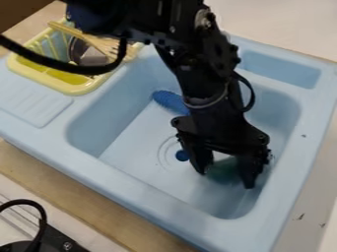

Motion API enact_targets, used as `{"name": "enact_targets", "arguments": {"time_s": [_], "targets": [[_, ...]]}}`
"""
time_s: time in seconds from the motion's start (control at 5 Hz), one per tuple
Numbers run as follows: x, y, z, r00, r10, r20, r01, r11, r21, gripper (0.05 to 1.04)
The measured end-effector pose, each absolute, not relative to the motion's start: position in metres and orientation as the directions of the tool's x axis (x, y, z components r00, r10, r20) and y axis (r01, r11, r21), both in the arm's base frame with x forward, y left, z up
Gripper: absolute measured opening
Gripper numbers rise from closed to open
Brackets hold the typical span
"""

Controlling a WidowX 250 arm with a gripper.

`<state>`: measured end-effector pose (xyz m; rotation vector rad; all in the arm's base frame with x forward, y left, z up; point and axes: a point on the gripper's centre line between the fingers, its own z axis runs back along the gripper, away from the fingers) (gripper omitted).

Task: The robot arm moves the green object in the pan

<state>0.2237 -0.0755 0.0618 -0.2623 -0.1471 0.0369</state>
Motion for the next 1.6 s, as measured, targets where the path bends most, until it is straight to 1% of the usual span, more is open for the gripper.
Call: {"name": "enact_targets", "arguments": {"time_s": [0.2, 0.4, 0.6, 0.8, 1.0, 1.2, 1.4, 1.6], "targets": [[0.223, -0.072, 0.072, 0.984, 0.084, 0.155, -0.040, 0.963, -0.266, 0.995], [0.227, -0.066, 0.089, 0.977, 0.130, 0.171, -0.081, 0.960, -0.266, 0.995], [0.226, -0.060, 0.099, 0.975, 0.158, 0.159, -0.112, 0.958, -0.265, 0.995], [0.226, -0.050, 0.118, 0.965, 0.196, 0.177, -0.147, 0.955, -0.257, 0.995], [0.227, -0.036, 0.134, 0.935, 0.280, 0.216, -0.236, 0.949, -0.207, 0.995], [0.229, -0.026, 0.137, 0.928, 0.298, 0.222, -0.266, 0.950, -0.163, 0.995], [0.230, -0.011, 0.145, 0.882, 0.335, 0.331, -0.314, 0.942, -0.117, 0.995], [0.236, 0.010, 0.139, 0.856, 0.411, 0.314, -0.395, 0.911, -0.115, 0.995]]}}
